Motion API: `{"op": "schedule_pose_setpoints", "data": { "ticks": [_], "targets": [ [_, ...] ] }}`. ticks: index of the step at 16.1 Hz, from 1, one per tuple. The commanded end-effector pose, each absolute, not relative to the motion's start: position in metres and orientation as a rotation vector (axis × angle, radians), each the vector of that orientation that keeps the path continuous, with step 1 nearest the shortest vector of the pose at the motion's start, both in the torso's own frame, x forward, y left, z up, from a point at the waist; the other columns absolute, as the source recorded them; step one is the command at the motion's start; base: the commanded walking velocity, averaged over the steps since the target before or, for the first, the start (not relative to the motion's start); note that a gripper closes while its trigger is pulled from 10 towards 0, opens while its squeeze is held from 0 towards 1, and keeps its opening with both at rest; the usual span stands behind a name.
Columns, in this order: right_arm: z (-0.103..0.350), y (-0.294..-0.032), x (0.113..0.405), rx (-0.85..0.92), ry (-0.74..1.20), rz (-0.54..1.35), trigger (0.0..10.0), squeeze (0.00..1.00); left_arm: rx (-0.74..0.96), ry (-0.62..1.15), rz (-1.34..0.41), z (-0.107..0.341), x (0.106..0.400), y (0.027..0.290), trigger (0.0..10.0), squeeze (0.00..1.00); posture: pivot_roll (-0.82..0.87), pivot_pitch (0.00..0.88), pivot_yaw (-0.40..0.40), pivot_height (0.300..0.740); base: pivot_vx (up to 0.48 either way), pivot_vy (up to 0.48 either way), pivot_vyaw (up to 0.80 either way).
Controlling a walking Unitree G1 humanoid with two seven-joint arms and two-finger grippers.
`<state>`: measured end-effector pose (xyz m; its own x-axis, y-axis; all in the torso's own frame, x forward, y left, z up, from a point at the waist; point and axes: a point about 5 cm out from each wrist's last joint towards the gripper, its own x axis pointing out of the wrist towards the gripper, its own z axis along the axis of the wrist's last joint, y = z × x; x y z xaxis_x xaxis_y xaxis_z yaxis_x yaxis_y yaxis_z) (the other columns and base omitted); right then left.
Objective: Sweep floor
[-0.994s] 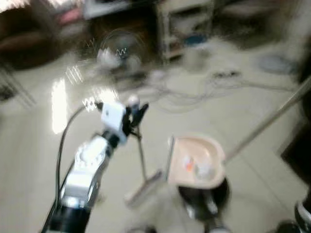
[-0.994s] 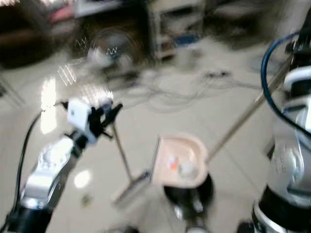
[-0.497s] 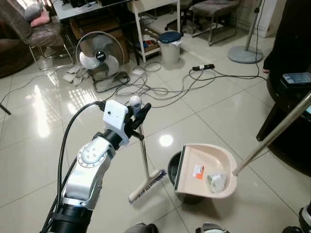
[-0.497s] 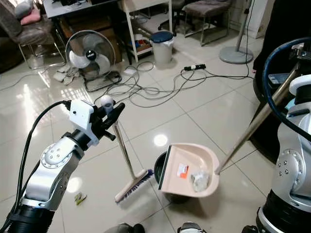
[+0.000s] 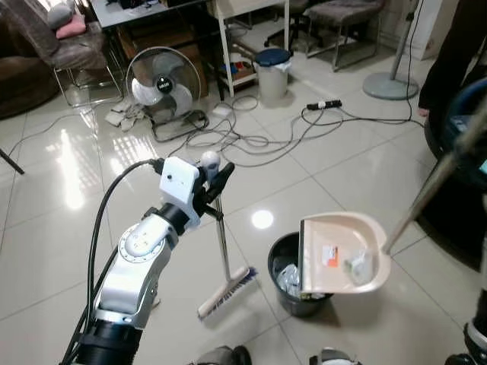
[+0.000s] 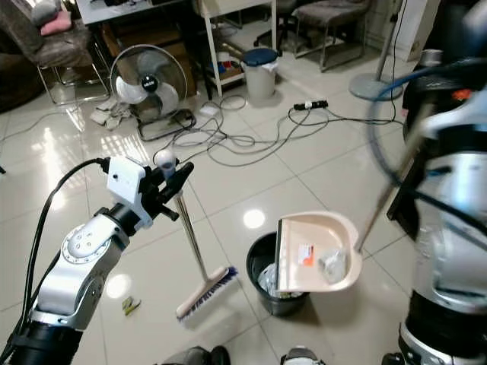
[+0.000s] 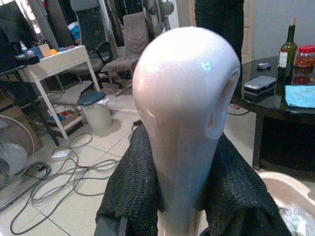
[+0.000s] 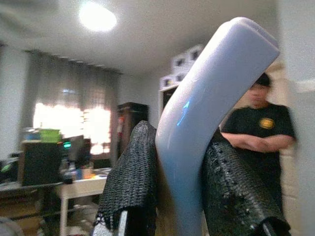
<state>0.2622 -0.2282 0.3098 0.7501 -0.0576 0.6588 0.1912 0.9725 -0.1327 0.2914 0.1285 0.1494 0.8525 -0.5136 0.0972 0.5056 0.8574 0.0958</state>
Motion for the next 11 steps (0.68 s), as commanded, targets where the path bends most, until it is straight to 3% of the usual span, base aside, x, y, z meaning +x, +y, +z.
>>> {"op": "schedule_pose_setpoints", "data": {
  "ticks": [1, 3, 6, 11],
  "targets": [
    [0.324, -0.214, 0.259, -0.255, -0.827, -0.063, 10.0, 0.0, 0.1, -0.159, -0.523, 0.159, 0.291, 0.134, 10.0, 0.0, -0.06, 0.108, 0.145, 0.74, 0.0, 0.0, 0.0],
    [0.324, -0.214, 0.259, -0.255, -0.827, -0.063, 10.0, 0.0, 0.1, -0.159, -0.523, 0.159, 0.291, 0.134, 10.0, 0.0, -0.06, 0.108, 0.145, 0.74, 0.0, 0.0, 0.0],
    [0.322, -0.172, 0.267, -0.356, -0.953, 0.128, 10.0, 0.0, 0.119, -0.167, -0.511, 0.163, 0.291, 0.14, 10.0, 0.0, -0.03, 0.122, 0.157, 0.74, 0.0, 0.0, 0.0],
    [0.31, -0.145, 0.272, -0.348, -0.964, 0.253, 10.0, 0.0, 0.123, -0.171, -0.51, 0.165, 0.292, 0.14, 10.0, 0.0, -0.03, 0.127, 0.161, 0.74, 0.0, 0.0, 0.0]
  ]
}}
